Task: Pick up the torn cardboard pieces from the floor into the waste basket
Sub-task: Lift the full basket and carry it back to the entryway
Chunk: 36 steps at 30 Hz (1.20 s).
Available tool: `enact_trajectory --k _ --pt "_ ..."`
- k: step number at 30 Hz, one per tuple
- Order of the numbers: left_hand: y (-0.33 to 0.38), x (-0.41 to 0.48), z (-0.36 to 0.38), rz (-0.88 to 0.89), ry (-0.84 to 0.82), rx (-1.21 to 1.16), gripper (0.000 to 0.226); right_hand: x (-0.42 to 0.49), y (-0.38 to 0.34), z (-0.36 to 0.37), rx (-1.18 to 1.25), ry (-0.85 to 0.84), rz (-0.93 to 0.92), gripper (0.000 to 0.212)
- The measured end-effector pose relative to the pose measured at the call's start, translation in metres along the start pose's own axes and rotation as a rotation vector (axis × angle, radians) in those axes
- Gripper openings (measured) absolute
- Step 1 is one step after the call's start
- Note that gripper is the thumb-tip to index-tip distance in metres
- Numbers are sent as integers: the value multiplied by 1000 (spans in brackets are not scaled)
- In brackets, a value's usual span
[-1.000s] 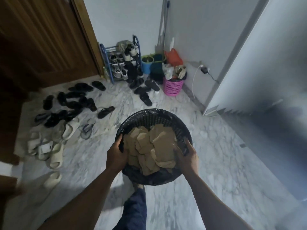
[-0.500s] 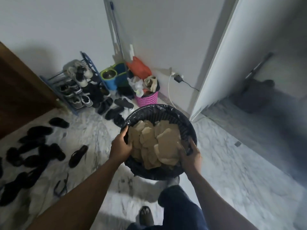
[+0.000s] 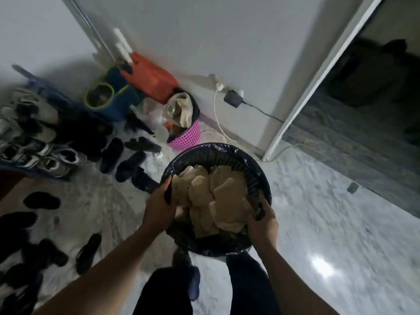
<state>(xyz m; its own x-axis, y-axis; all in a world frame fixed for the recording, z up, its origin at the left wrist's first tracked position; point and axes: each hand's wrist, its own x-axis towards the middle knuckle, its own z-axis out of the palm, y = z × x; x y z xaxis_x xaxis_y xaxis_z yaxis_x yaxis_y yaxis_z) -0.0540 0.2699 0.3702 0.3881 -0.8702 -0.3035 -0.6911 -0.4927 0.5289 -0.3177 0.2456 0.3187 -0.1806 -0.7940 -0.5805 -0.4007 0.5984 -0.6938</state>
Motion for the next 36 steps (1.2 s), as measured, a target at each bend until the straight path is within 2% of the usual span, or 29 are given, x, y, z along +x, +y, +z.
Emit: enact_trajectory --k 5,6,8,9,11,14,17,23,28,36 --pt "-42 111 87 47 -135 -80 39 99 45 64 -46 48 112 65" --pt "-40 116 86 34 -144 -95 42 102 38 62 -36 30 125 64" --pt "-79 187 157 6 -234 -62 47 170 80 104 -79 115 200 63" --pt "-74 195 158 18 -247 -70 48 179 75 100 -51 108 181 64" --pt "-108 252 210 -7 -335 -81 53 229 107 139 -34 177 252 65" --pt "-128 304 242 15 -372 -59 64 273 116 165 8 213 277 62" --pt "-125 349 265 44 -431 -38 68 311 121 181 70 238 289 64" --pt "-105 392 284 -51 -504 0 75 335 116 195 178 310 285 52" --pt "-96 394 288 -121 -480 -43 80 336 109 214 229 248 368 73" --pt "-75 412 281 -129 -454 -81 75 351 106 217 295 251 379 72"
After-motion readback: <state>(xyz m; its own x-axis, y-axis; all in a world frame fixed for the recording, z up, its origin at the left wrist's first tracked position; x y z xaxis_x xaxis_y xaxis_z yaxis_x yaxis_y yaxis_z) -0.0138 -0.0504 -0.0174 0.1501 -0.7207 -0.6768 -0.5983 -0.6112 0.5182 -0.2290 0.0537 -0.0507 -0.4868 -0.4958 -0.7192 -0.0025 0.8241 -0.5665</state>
